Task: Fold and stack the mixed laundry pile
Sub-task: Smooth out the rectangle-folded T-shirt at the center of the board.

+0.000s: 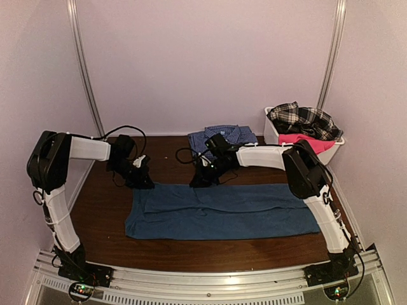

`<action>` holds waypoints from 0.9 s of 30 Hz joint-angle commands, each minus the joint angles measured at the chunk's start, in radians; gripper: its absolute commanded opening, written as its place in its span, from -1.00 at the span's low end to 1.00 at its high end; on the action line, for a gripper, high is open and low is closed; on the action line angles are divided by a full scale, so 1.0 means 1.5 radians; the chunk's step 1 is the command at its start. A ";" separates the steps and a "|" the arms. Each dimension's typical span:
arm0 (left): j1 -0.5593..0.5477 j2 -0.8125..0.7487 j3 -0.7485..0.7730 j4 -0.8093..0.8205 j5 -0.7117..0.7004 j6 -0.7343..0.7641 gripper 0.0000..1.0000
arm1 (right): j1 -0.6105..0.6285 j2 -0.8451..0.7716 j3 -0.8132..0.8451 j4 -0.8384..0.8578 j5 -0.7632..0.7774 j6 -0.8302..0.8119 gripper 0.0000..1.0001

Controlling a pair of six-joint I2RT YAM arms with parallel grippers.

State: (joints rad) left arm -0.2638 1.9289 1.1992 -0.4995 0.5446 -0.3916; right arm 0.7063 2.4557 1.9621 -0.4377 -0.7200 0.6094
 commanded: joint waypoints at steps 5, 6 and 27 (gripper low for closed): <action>-0.004 -0.101 -0.030 0.007 0.030 0.030 -1.00 | -0.004 -0.059 -0.027 0.002 -0.016 -0.036 -1.00; -0.005 -0.116 -0.039 0.005 0.034 0.034 -1.00 | -0.004 -0.069 -0.039 0.002 -0.017 -0.041 -1.00; -0.123 -0.320 -0.204 -0.068 0.039 0.055 -1.00 | 0.055 -0.274 -0.337 0.038 -0.103 -0.127 -1.00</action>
State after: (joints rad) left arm -0.4351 1.5211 0.9360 -0.5716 0.5991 -0.3191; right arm 0.7368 2.1052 1.5093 -0.4004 -0.8223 0.4698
